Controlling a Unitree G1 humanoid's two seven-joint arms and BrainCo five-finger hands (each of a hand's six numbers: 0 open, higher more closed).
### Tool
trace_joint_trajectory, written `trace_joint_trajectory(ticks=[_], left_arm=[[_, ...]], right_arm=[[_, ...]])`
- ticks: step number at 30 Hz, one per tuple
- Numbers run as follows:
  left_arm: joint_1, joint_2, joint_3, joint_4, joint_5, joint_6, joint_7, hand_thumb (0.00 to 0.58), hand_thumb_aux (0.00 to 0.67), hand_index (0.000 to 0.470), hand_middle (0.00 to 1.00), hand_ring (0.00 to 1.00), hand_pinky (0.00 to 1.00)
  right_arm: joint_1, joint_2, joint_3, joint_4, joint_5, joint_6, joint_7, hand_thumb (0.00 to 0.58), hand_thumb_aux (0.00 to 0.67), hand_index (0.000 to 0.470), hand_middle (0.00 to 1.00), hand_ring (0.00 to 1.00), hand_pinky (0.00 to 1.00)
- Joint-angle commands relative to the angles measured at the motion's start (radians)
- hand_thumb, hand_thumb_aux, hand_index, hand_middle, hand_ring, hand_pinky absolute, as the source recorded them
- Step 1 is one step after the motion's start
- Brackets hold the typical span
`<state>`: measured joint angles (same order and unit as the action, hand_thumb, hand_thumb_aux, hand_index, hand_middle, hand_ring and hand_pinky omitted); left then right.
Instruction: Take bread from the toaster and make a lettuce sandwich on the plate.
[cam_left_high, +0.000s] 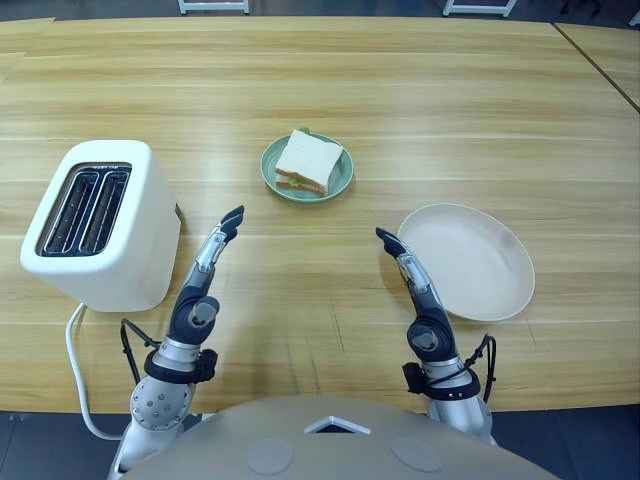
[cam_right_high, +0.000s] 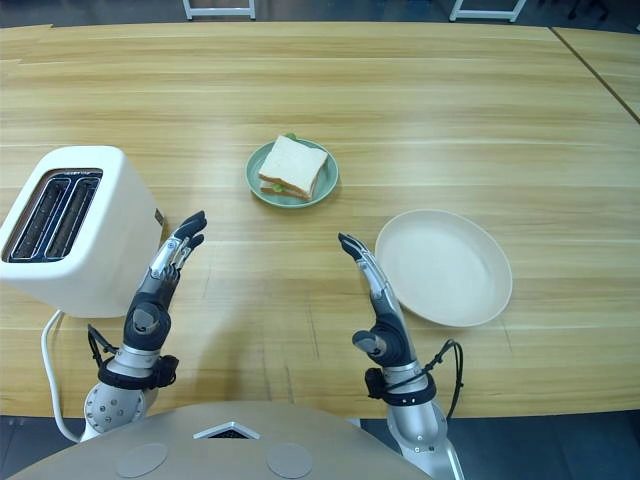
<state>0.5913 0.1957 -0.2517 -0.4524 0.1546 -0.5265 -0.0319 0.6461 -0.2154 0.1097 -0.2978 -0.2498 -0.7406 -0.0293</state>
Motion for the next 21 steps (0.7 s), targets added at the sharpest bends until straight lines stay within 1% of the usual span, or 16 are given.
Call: trace_joint_trajectory(ticks=[1, 21], left_arm=[[-0.009, 0.0, -0.006, 0.013, 0.006, 0.008, -0.019, 0.0, 0.0, 0.0, 0.0, 0.0, 0.0], [-0.005, -0.002, 0.0, 0.017, 0.005, 0.0, -0.034, 0.0, 0.0, 0.0, 0.0, 0.0, 0.0]], right_arm=[[0.011, 0.005, -0.004, -0.001, 0.007, -0.002, 0.008, 0.0, 0.0, 0.0, 0.0, 0.0, 0.0], [0.013, 0.014, 0.01, 0.005, -0.004, -0.007, 0.02, 0.0, 0.0, 0.0, 0.0, 0.0, 0.0]])
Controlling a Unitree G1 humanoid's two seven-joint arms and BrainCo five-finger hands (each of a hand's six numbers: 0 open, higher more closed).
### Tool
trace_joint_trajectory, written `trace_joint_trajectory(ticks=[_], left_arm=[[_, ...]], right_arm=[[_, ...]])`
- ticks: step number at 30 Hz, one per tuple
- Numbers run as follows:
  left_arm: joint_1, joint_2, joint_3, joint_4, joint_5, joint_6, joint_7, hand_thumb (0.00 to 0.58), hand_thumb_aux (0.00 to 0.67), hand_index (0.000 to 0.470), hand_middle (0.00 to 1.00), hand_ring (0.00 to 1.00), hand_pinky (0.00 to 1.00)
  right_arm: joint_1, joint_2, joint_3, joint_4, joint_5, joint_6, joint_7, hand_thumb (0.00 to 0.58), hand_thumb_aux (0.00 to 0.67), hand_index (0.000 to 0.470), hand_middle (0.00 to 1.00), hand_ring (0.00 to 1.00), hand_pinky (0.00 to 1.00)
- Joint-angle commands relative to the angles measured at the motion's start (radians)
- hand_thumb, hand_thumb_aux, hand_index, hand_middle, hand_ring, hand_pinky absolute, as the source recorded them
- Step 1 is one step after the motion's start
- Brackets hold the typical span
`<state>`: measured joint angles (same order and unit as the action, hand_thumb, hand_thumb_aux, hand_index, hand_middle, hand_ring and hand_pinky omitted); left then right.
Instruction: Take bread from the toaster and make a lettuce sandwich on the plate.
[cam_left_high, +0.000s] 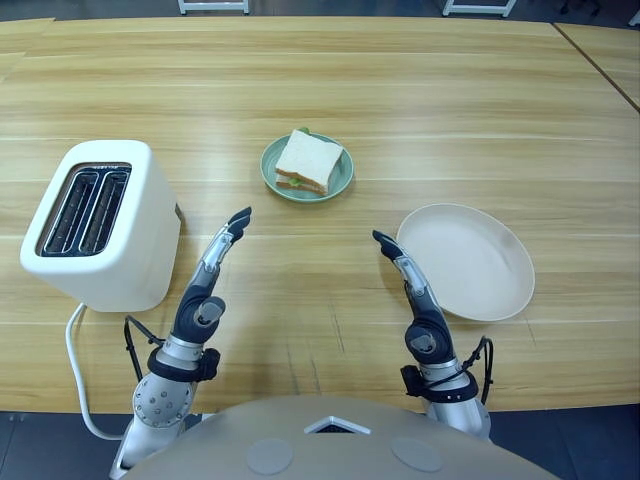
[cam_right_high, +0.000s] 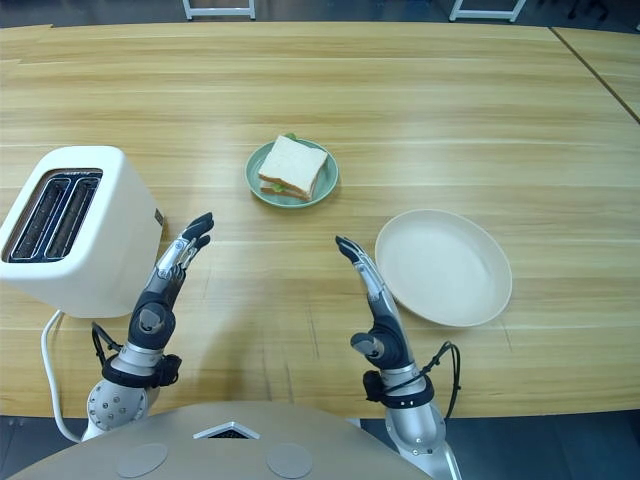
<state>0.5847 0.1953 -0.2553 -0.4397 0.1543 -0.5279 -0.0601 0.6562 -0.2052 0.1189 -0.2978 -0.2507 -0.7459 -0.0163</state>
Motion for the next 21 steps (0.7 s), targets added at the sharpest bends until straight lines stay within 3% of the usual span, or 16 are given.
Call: trace_joint_trajectory(ticks=[1, 21], left_arm=[[0.001, -0.002, 0.003, 0.006, 0.006, 0.001, -0.006, 0.0, 0.0, 0.0, 0.0, 0.0, 0.0], [-0.003, -0.007, 0.01, 0.026, 0.014, -0.012, -0.006, 0.0, 0.0, 0.0, 0.0, 0.0, 0.0]], right_arm=[[0.002, 0.004, 0.001, 0.006, -0.004, -0.003, 0.006, 0.0, 0.0, 0.0, 0.0, 0.0, 0.0], [-0.022, 0.01, 0.011, 0.025, -0.012, -0.006, 0.009, 0.0, 0.0, 0.0, 0.0, 0.0, 0.0]])
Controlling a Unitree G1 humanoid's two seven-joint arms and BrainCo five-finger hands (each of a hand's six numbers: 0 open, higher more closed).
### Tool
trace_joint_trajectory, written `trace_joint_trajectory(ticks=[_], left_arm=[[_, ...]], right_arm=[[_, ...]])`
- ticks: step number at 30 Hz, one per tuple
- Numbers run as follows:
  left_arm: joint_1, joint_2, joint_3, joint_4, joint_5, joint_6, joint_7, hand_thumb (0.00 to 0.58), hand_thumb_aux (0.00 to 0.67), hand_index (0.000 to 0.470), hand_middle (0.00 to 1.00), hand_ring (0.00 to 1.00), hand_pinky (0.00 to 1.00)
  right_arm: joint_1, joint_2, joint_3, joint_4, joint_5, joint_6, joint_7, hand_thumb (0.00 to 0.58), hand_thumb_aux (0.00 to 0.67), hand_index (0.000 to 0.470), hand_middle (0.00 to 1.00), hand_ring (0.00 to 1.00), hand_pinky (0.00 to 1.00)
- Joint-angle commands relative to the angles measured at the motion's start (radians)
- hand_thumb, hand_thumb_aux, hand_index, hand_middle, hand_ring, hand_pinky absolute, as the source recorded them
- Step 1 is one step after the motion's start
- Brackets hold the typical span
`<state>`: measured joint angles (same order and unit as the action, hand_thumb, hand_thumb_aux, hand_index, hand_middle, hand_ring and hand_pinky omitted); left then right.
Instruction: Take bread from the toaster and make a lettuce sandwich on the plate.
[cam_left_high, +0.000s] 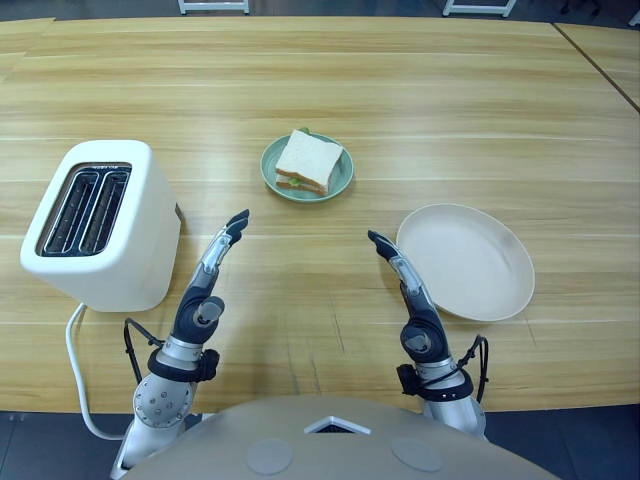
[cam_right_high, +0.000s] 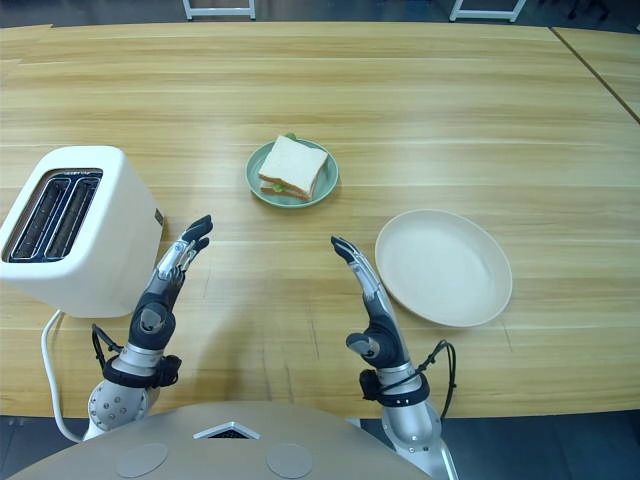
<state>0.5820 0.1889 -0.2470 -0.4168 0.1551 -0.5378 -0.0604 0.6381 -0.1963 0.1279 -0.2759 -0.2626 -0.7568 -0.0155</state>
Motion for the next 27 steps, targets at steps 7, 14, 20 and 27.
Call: trace_joint_trajectory(ticks=[7, 14, 20, 27], left_arm=[[-0.007, 0.003, 0.008, 0.018, 0.017, -0.003, -0.008, 0.0, 0.0, 0.0, 0.0, 0.0, 0.0], [-0.018, 0.003, 0.014, 0.03, 0.015, -0.008, -0.008, 0.0, 0.0, 0.0, 0.0, 0.0, 0.0], [-0.023, 0.001, 0.016, 0.043, 0.015, -0.018, -0.006, 0.0, 0.0, 0.0, 0.0, 0.0, 0.0], [-0.034, -0.003, 0.016, 0.082, 0.017, -0.044, -0.001, 0.0, 0.0, 0.0, 0.0, 0.0, 0.0]], right_arm=[[-0.015, 0.001, 0.007, 0.005, 0.004, 0.01, 0.015, 0.0, 0.0, 0.0, 0.0, 0.0, 0.0], [-0.025, 0.005, 0.012, 0.015, 0.012, 0.017, 0.022, 0.0, 0.0, 0.0, 0.0, 0.0, 0.0], [-0.032, 0.009, 0.007, 0.024, 0.019, 0.021, 0.02, 0.0, 0.0, 0.0, 0.0, 0.0, 0.0], [-0.043, 0.013, 0.002, 0.058, 0.009, 0.001, 0.013, 0.0, 0.0, 0.0, 0.0, 0.0, 0.0]])
